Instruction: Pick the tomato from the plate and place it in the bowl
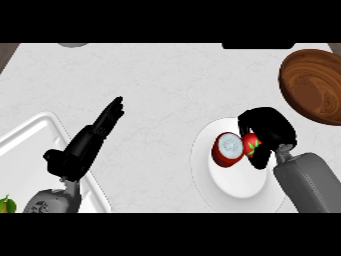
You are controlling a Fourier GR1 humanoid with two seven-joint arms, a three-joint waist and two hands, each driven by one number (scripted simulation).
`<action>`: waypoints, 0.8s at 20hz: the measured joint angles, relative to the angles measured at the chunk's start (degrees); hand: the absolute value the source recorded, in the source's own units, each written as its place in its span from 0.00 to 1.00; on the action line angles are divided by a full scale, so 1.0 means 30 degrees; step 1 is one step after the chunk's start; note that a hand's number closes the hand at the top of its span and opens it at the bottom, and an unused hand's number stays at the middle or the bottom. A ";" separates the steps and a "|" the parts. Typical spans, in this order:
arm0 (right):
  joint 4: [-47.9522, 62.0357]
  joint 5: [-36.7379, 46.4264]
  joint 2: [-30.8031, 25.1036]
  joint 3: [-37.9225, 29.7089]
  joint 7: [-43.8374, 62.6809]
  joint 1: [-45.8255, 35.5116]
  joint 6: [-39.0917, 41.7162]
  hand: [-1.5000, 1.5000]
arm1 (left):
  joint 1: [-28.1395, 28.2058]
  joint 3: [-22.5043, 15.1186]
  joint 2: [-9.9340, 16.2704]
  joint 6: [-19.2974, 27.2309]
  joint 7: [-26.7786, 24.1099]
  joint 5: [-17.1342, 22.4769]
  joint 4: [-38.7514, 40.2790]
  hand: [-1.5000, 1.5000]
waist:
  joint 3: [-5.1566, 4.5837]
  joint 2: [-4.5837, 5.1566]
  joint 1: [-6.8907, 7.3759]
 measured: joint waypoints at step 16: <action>-0.5708 -0.1747 0.0669 -0.5880 0.2297 -0.2229 -0.3702 1.00 | -0.0182 0.0334 -0.0072 -0.0020 0.0400 0.0007 -0.0107 0.50 | -0.0001 -0.0040 -0.0138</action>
